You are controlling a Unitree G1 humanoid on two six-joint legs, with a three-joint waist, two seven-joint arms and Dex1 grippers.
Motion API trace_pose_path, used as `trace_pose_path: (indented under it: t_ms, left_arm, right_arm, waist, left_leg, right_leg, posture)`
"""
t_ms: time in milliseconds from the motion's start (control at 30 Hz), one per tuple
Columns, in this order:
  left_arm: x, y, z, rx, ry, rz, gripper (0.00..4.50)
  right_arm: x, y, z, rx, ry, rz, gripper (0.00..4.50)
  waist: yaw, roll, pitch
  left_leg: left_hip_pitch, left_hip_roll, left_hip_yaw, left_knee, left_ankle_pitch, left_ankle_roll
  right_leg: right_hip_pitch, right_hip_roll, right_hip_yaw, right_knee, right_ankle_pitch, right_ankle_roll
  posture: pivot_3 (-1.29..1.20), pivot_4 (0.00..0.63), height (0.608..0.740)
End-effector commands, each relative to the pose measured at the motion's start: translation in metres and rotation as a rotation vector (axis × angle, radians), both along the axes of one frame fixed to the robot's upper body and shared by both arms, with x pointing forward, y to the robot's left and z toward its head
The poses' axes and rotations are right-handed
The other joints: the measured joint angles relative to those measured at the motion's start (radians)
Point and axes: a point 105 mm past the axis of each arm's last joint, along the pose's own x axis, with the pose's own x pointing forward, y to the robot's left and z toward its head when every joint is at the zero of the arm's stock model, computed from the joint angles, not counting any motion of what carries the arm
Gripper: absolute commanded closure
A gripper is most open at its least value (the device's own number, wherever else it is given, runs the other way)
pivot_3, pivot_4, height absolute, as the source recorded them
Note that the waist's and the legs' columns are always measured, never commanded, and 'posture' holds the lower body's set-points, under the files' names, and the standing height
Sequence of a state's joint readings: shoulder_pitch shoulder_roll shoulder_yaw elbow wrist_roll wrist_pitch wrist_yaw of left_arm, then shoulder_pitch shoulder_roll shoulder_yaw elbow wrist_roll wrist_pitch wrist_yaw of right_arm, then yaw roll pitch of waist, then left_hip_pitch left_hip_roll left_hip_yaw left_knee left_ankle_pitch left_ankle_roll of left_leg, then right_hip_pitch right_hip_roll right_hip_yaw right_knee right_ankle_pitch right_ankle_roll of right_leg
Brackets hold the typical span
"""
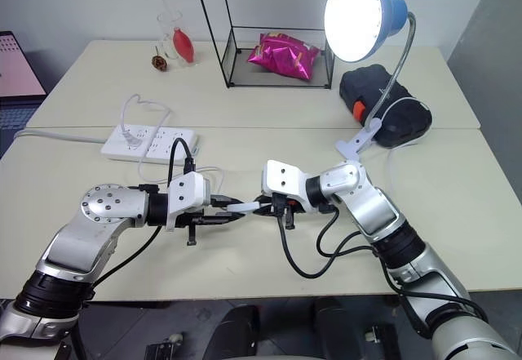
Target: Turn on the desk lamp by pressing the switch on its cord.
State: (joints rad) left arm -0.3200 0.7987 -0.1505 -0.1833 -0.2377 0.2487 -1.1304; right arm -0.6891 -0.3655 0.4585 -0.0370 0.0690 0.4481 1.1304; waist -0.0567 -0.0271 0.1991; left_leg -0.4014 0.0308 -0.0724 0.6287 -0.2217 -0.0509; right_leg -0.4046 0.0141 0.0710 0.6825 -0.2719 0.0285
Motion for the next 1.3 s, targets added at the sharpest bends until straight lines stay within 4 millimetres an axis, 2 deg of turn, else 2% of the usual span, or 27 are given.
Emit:
trace_pose_path:
  t_ms: [33,67,100,333,533,800,1167,1200,1233,1300]
  left_arm:
    - [0.007,0.000,0.017,-0.043,-0.085,0.025,3.82]
    - [0.006,0.000,0.017,-0.043,-0.088,0.022,3.13]
    - [0.006,-0.001,0.017,-0.042,-0.091,0.018,3.02]
    - [0.001,-0.001,0.014,-0.001,-0.122,-0.014,1.37]
    - [-0.013,0.007,0.023,0.011,-0.123,-0.018,1.33]
    - [-0.029,0.049,0.024,0.067,-0.060,0.122,1.33]
    - [-0.031,0.051,0.026,0.031,-0.055,0.171,1.33]
    - [-0.031,0.051,0.027,0.029,-0.057,0.172,1.33]
    - [-0.029,0.051,0.027,0.027,-0.067,0.177,1.33]
    - [-0.026,0.051,0.028,0.022,-0.084,0.189,1.33]
  right_arm:
    - [-0.008,0.011,0.013,0.050,-0.020,0.058,4.12]
    - [-0.008,0.011,0.013,0.050,-0.019,0.059,4.12]
    - [-0.008,0.011,0.013,0.050,-0.019,0.060,4.12]
    - [-0.008,0.012,0.012,0.049,-0.018,0.061,4.12]
    - [0.004,0.007,0.006,0.036,-0.033,0.019,4.12]
    - [0.039,0.002,-0.006,0.051,-0.048,-0.072,4.12]
    - [0.057,0.001,-0.017,0.023,-0.018,-0.064,4.12]
    - [0.058,-0.001,-0.018,0.018,-0.017,-0.067,3.41]
    - [0.059,-0.003,-0.020,0.008,-0.019,-0.069,3.34]
    - [0.059,-0.006,-0.021,0.000,-0.021,-0.072,2.79]
  waist:
    - [0.000,0.000,0.000]
    - [0.000,0.000,0.000]
    - [0.000,0.000,0.000]
    - [0.000,0.000,0.000]
    - [-0.001,0.000,0.000]
    - [-0.003,0.001,0.000]
    - [0.000,0.001,0.000]
    - [0.000,0.001,0.000]
    - [-0.001,0.001,0.000]
    - [-0.001,0.001,0.000]
  left_leg:
    - [0.000,0.000,0.000,0.000,0.000,0.000]
    - [0.000,0.000,0.000,0.000,0.000,0.000]
    - [0.000,0.000,0.000,0.000,0.000,0.000]
    - [0.000,0.000,0.000,0.000,0.000,0.000]
    - [0.000,0.000,0.000,0.000,0.000,0.000]
    - [0.001,0.001,0.000,0.000,0.000,0.000]
    - [0.000,0.000,0.000,0.000,0.000,0.000]
    - [0.000,0.000,0.000,0.000,0.000,0.000]
    - [0.000,0.000,0.000,0.000,0.000,0.000]
    - [0.000,0.000,0.000,0.000,0.000,0.000]
  right_leg:
    - [0.000,0.000,0.000,0.000,0.000,0.000]
    - [0.000,0.000,0.000,0.000,0.000,0.000]
    - [0.000,0.000,0.000,0.000,0.000,0.000]
    - [0.000,0.000,0.000,0.000,0.000,0.000]
    - [0.000,0.000,0.000,0.000,0.000,0.000]
    - [0.000,0.000,0.000,0.000,-0.001,0.001]
    - [0.000,0.000,0.000,0.000,0.001,-0.001]
    - [0.000,0.000,0.000,0.000,0.001,-0.002]
    - [0.000,0.000,0.000,0.000,0.001,-0.002]
    - [0.000,0.000,0.000,0.000,0.001,-0.002]
  posture:
    - [0.00,0.150,0.740]
    - [0.00,0.150,0.740]
    - [0.00,0.150,0.740]
    - [0.00,0.150,0.740]
    - [0.00,0.150,0.740]
    - [0.00,0.150,0.740]
    - [0.00,0.150,0.740]
    - [0.00,0.150,0.740]
    - [0.00,0.150,0.740]
    - [0.00,0.150,0.740]
